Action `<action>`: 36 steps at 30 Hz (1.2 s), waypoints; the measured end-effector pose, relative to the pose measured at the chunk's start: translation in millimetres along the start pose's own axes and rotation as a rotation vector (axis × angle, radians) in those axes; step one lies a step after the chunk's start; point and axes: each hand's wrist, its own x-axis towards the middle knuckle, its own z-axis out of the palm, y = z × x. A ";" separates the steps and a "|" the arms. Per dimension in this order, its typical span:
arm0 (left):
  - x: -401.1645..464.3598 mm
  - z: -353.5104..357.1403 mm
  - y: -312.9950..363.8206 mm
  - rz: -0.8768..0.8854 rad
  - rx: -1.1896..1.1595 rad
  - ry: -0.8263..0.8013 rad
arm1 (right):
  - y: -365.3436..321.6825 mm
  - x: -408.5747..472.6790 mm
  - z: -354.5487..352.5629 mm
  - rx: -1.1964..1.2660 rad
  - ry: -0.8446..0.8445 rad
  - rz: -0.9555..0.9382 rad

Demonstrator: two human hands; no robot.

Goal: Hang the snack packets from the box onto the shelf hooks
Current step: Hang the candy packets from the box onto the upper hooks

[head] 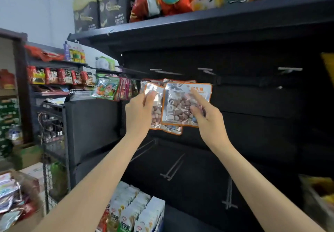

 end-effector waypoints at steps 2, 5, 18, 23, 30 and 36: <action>2.8 3.3 5.1 0.060 0.117 0.026 | 1.5 -1.6 -10.7 -0.017 0.050 -0.003; 9.4 10.6 4.6 0.103 0.257 -0.007 | 1.3 -0.7 -21.7 -0.064 0.085 0.007; 11.7 26.8 17.2 0.132 0.419 -0.032 | 12.5 16.8 -26.3 -0.033 0.084 0.063; 17.7 32.4 11.9 0.123 0.432 -0.019 | 20.4 27.5 -26.6 -0.049 0.105 0.088; 27.1 43.8 7.7 0.143 0.471 -0.007 | 51.2 61.7 -30.3 -0.224 0.162 0.148; 36.9 60.4 5.3 0.127 0.425 -0.041 | 95.8 106.8 -42.1 -0.375 0.166 0.288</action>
